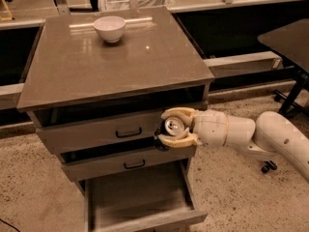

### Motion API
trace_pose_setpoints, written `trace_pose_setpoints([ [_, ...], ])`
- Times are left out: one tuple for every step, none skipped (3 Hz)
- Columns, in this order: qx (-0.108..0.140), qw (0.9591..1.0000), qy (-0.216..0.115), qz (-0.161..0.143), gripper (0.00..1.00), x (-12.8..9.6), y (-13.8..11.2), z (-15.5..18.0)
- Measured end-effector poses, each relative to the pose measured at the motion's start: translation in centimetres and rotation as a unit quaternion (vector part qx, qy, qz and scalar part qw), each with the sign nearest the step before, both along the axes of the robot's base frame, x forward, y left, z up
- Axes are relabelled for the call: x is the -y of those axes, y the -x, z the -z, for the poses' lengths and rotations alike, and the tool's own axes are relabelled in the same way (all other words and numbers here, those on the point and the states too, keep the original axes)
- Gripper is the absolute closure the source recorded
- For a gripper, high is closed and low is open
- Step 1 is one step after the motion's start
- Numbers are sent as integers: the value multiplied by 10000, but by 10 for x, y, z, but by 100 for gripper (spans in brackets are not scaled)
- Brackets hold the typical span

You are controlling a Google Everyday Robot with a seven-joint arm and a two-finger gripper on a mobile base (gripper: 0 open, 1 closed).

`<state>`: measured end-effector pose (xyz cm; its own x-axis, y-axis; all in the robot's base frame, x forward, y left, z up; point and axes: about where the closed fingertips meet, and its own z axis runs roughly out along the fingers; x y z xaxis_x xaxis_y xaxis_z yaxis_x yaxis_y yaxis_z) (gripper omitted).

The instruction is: Pick pepsi can from bottom drawer and place on counter

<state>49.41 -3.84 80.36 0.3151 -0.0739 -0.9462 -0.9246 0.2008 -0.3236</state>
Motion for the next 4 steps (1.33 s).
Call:
trace_pose_setpoints([
  [-224, 9996, -191, -49, 100, 0, -19, -19],
  [-505, 9986, -119, -57, 100, -1, -52, -53],
  [-778, 9969, 102, -105, 100, -6, -94, -87],
  [-773, 9968, 157, -117, 100, -6, -127, -120],
])
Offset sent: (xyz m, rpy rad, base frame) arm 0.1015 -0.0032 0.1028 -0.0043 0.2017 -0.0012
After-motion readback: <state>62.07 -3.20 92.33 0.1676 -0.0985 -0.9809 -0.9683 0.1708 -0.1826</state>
